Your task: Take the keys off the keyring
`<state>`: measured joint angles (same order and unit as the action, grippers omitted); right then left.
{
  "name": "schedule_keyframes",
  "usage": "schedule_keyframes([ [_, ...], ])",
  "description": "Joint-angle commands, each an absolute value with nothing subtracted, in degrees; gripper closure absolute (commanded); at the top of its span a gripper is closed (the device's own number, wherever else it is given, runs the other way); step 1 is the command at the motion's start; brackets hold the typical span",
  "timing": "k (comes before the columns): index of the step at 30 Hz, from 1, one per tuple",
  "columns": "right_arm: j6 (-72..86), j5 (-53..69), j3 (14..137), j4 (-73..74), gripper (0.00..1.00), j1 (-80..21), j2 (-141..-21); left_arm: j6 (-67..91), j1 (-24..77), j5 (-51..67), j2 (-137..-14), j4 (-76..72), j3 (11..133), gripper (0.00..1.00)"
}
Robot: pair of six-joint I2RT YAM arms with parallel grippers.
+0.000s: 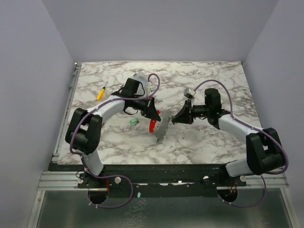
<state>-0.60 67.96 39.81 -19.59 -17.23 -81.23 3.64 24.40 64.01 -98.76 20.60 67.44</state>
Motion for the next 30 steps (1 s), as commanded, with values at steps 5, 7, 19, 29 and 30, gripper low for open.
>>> schedule_keyframes([
  [5,-15.7,61.7,45.5,10.7,0.99,-16.5,-84.8,5.3,23.8,56.9,-110.1,20.2,69.3,1.0],
  [7,-14.7,61.0,46.7,11.7,1.0,-16.5,-86.5,5.5,23.7,55.9,-112.0,20.1,69.8,1.0],
  [19,-12.4,60.9,54.6,19.0,0.99,-16.5,-96.7,3.1,23.6,50.9,-116.7,19.5,73.4,0.63],
  [29,-15.6,63.4,60.0,25.0,0.99,-16.5,-101.7,-4.3,21.6,47.2,-107.9,18.8,73.9,0.02],
  [30,-16.0,63.9,60.6,26.0,0.99,-16.5,-102.4,-3.7,21.7,45.8,-106.9,17.7,73.6,0.01],
])
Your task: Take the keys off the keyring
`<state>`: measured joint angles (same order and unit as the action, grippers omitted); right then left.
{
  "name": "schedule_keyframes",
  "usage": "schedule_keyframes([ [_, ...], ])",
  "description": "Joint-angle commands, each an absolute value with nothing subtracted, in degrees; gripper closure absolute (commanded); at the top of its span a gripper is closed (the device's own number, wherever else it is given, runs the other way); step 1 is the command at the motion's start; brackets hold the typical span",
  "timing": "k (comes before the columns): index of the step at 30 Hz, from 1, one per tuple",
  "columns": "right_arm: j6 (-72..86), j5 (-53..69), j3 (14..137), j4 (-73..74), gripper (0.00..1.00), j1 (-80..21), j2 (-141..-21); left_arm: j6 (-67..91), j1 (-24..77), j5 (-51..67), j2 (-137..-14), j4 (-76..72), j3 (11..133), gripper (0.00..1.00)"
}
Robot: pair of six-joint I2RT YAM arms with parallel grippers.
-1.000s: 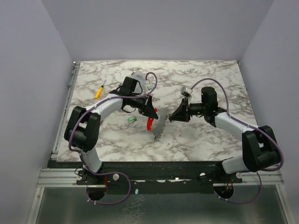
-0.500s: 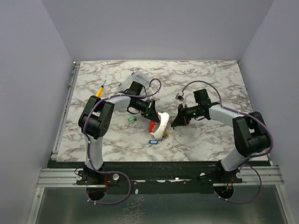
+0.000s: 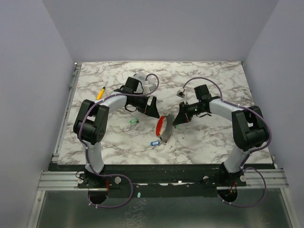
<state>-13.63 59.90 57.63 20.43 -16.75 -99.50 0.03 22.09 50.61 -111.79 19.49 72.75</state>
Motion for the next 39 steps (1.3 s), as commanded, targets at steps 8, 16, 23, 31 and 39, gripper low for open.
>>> schedule_keyframes([
  [8,-15.1,66.5,62.5,28.3,0.99,-16.5,-103.6,23.3,19.1,37.0,-88.6,-44.4,42.8,0.01],
  [16,-14.6,70.1,64.5,31.0,1.0,-16.5,-103.8,23.5,20.5,51.4,-93.2,-57.0,41.1,0.01],
  [23,-19.5,71.2,68.1,37.9,0.99,-16.5,-104.1,-1.0,26.1,48.2,-89.0,-53.4,33.1,0.26],
  [31,-25.0,74.1,70.2,43.1,0.99,-16.5,-105.5,-11.9,31.1,46.3,-91.6,-53.5,31.4,0.44],
  [39,-29.3,75.4,71.7,47.5,0.99,-16.5,-107.1,-15.5,35.2,43.4,-94.8,-54.8,33.0,0.47],
])
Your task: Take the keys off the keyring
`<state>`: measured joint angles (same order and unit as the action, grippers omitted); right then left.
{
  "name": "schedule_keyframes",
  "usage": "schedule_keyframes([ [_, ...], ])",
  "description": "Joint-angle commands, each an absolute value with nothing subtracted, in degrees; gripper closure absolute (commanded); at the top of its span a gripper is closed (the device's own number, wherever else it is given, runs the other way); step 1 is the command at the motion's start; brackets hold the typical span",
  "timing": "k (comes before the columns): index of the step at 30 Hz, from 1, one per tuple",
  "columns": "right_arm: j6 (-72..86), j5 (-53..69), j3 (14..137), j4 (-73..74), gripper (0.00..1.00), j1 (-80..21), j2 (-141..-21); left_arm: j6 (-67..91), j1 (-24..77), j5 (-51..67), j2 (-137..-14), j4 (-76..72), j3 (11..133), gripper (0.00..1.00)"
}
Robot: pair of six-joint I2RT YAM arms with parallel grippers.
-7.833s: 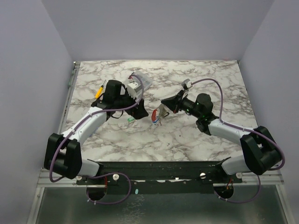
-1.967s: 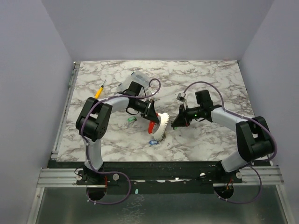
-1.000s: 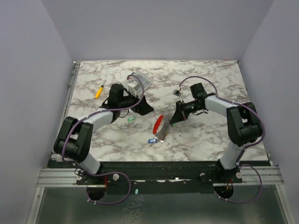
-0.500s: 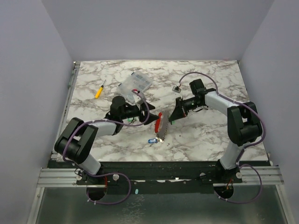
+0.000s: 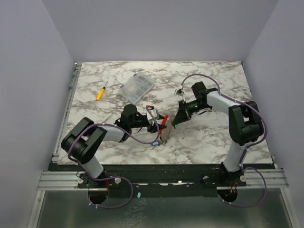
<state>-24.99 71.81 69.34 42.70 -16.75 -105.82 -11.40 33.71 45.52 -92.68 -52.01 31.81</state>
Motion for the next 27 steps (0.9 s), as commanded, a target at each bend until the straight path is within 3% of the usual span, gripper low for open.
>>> schedule_keyframes([
  [1,-29.8,75.6,71.9,48.1,0.99,-16.5,-107.2,-15.1,35.4,43.2,-95.4,-55.2,33.4,0.47],
  [8,-29.9,75.5,72.2,48.5,0.99,-16.5,-107.4,-14.2,36.8,44.9,-97.8,-57.4,34.7,0.51],
  [16,-29.6,75.1,72.1,48.5,0.99,-16.6,-107.2,-13.9,38.5,44.7,-99.4,-58.5,36.3,0.64],
  [18,-30.0,75.2,72.3,49.1,0.99,-16.6,-107.3,-13.9,38.8,44.8,-99.5,-58.5,36.4,0.7],
  [24,-32.0,73.6,73.5,51.9,0.99,-16.6,-107.0,-12.3,38.7,42.4,-99.1,-58.5,35.5,1.0],
  [27,-31.5,69.8,72.7,51.1,0.99,-16.4,-105.8,-9.9,38.0,40.7,-98.5,-58.5,34.9,1.0],
])
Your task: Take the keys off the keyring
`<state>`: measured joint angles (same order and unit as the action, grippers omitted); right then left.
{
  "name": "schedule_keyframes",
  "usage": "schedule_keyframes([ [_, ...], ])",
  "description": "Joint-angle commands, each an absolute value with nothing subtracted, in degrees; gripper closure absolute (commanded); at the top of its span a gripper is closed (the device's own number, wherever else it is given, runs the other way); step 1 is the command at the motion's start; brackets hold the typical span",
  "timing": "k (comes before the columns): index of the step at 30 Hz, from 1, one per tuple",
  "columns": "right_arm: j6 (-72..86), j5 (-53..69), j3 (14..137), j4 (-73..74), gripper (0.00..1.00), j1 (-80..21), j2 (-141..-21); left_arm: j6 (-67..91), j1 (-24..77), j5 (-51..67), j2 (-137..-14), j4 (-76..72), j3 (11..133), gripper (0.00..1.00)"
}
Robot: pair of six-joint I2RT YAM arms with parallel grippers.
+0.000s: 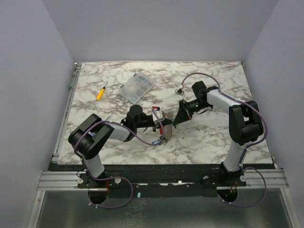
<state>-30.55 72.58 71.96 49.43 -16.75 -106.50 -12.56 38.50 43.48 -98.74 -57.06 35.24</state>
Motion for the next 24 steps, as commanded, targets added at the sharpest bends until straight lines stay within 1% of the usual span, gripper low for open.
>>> schedule_keyframes([
  [1,-31.1,68.6,72.4,50.6,0.99,-16.3,-105.3,-8.7,37.7,40.5,-98.4,-58.4,34.9,1.0],
  [10,-25.7,59.2,69.5,44.5,0.99,-13.7,-101.4,-2.8,35.4,40.3,-98.2,-58.4,35.1,1.0],
  [16,-24.0,58.9,69.1,42.2,0.99,-13.7,-101.9,-0.2,35.3,41.8,-99.1,-58.3,35.9,1.0],
  [24,-22.8,59.1,68.3,40.3,0.99,-13.8,-102.8,7.0,34.1,42.5,-100.6,-61.2,36.5,1.0],
])
